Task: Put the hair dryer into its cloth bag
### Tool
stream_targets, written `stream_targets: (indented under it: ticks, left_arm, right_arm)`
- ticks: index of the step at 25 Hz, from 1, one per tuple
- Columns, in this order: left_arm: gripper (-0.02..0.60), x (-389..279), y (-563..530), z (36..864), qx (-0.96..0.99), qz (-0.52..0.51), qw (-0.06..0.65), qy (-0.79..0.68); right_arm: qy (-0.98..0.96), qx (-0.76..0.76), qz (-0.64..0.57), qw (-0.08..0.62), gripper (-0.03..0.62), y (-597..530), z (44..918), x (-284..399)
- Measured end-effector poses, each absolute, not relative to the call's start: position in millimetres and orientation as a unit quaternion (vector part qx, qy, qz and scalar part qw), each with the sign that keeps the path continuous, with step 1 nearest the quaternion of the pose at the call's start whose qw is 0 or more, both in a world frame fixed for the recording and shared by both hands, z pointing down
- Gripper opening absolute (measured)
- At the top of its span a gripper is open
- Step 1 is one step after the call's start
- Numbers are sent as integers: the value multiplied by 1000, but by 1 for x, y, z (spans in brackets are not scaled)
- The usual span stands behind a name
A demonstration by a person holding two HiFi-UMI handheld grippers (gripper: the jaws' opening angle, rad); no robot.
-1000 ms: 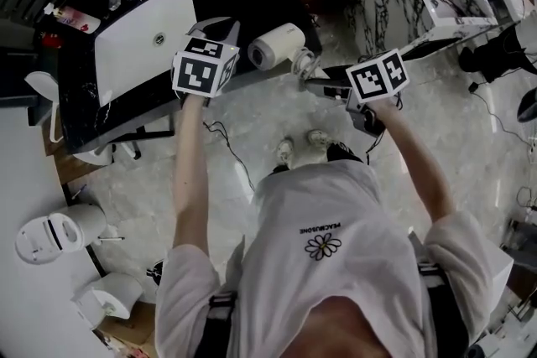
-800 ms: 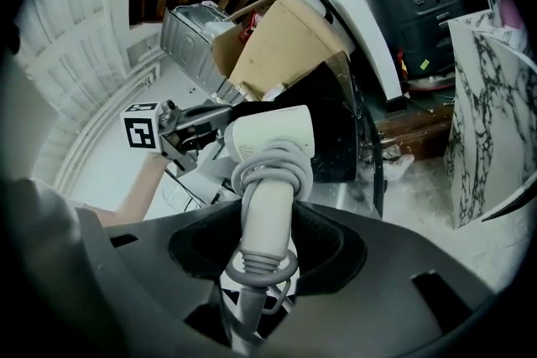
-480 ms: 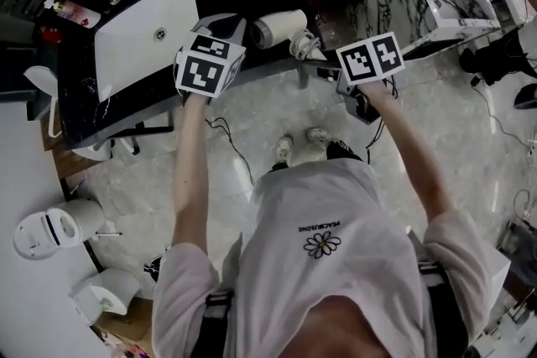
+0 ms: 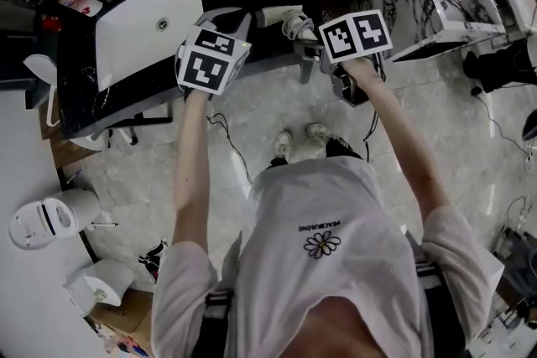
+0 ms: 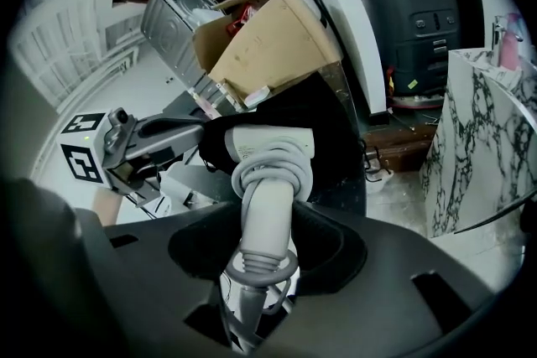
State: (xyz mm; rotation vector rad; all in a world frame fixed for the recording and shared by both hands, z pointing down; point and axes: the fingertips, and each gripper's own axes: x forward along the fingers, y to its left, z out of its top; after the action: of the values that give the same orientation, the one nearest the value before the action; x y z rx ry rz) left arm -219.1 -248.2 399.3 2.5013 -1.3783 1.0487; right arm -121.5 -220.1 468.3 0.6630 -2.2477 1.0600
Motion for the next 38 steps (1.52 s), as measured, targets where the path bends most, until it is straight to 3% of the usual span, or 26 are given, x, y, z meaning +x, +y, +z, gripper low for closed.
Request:
stream_targets:
  ticks: [16, 38]
  left_arm:
    - [21, -213, -246, 399, 824, 332, 56, -456]
    - [21, -198, -234, 386, 821, 365, 30, -438]
  right_arm:
    - [-842, 289, 339, 305, 170, -274, 475, -163]
    - [-848, 329, 321, 264, 170, -334, 481, -214]
